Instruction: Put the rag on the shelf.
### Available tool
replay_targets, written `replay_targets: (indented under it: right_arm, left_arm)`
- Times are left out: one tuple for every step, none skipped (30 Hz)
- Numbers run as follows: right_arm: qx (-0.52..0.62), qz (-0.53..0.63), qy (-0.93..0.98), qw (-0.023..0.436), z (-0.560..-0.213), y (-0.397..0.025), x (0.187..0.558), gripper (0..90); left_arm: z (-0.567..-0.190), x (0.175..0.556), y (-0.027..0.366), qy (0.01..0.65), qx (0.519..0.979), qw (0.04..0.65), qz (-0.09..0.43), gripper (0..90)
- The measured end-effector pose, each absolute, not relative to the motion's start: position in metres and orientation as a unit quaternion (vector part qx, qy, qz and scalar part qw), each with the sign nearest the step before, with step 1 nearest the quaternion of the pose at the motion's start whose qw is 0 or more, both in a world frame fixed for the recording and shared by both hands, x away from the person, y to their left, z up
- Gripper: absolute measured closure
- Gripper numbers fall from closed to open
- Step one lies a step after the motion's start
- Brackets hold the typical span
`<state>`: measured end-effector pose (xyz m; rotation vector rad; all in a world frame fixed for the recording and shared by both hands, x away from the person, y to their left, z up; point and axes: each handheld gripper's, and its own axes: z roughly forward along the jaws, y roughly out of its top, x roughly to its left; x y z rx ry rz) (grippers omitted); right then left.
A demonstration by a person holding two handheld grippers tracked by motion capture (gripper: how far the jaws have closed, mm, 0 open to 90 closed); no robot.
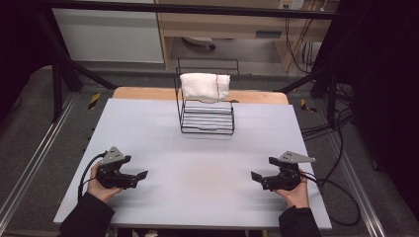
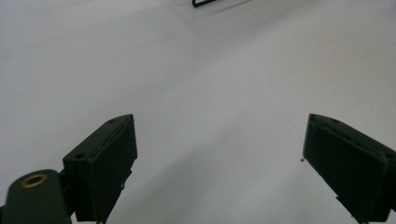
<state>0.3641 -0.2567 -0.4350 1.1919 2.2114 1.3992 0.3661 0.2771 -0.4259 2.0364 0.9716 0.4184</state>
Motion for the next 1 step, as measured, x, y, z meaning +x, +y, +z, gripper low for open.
replay_targets:
  right_arm:
    - [0.412, 0.480, 0.763, 0.130, -0.4358, -0.2572, 0.3630, 0.4]
  left_arm:
    - [-0.4266, 0.3655, 0.2780, 0.388, 0.807, 0.412, 0.165, 10.0]
